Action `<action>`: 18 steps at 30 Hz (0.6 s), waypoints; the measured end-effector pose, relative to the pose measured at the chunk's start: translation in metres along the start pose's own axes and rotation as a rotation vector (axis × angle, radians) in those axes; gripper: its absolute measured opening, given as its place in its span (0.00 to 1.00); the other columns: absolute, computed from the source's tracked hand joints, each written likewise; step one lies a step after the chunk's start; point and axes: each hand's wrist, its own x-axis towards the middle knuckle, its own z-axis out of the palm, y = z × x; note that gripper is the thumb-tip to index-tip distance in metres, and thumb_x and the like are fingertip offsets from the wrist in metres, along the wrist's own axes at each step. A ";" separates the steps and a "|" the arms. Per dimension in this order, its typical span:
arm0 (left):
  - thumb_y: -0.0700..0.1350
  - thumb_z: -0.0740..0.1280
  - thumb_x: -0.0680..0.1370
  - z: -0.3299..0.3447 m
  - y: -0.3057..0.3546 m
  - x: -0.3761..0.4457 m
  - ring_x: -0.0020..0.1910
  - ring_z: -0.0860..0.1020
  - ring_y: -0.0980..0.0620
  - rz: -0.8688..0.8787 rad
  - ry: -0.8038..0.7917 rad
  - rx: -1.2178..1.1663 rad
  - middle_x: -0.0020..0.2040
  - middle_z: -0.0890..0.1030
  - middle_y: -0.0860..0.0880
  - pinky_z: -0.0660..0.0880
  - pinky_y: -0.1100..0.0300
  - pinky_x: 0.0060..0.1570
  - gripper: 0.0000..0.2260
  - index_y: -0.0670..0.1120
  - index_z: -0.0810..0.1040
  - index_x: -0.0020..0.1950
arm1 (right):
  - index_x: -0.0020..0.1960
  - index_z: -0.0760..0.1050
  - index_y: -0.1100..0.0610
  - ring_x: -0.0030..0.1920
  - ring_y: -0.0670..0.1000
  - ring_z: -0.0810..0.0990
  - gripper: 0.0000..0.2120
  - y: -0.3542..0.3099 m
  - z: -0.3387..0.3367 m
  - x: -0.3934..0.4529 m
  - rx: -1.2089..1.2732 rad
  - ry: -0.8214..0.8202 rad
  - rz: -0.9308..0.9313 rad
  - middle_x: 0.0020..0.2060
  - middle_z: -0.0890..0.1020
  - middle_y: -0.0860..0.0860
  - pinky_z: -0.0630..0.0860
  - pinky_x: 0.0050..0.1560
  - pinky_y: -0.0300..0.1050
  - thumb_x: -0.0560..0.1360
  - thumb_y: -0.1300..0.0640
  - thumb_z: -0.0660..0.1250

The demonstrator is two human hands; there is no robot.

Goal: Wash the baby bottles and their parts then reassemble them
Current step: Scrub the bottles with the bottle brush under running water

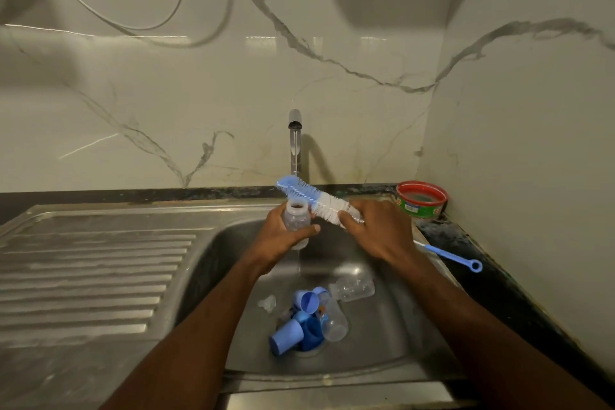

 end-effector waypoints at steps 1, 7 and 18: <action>0.45 0.80 0.71 0.000 0.000 0.000 0.54 0.83 0.54 -0.014 0.021 -0.034 0.55 0.85 0.54 0.81 0.56 0.53 0.22 0.53 0.78 0.61 | 0.55 0.80 0.47 0.44 0.53 0.82 0.17 0.001 0.001 -0.002 0.002 -0.011 -0.008 0.43 0.85 0.49 0.75 0.41 0.47 0.78 0.37 0.61; 0.45 0.77 0.74 0.014 0.010 -0.007 0.55 0.84 0.46 -0.142 -0.024 -0.279 0.56 0.85 0.46 0.83 0.46 0.48 0.20 0.46 0.78 0.64 | 0.59 0.76 0.49 0.44 0.55 0.82 0.17 -0.019 0.007 -0.005 -0.043 0.035 -0.001 0.45 0.84 0.51 0.68 0.39 0.46 0.81 0.39 0.58; 0.49 0.75 0.76 0.005 0.016 -0.010 0.47 0.85 0.51 -0.232 0.025 -0.211 0.53 0.85 0.46 0.81 0.58 0.40 0.17 0.50 0.75 0.62 | 0.58 0.74 0.43 0.39 0.51 0.81 0.11 -0.006 -0.005 -0.008 -0.159 0.050 -0.234 0.40 0.83 0.47 0.67 0.34 0.44 0.82 0.40 0.58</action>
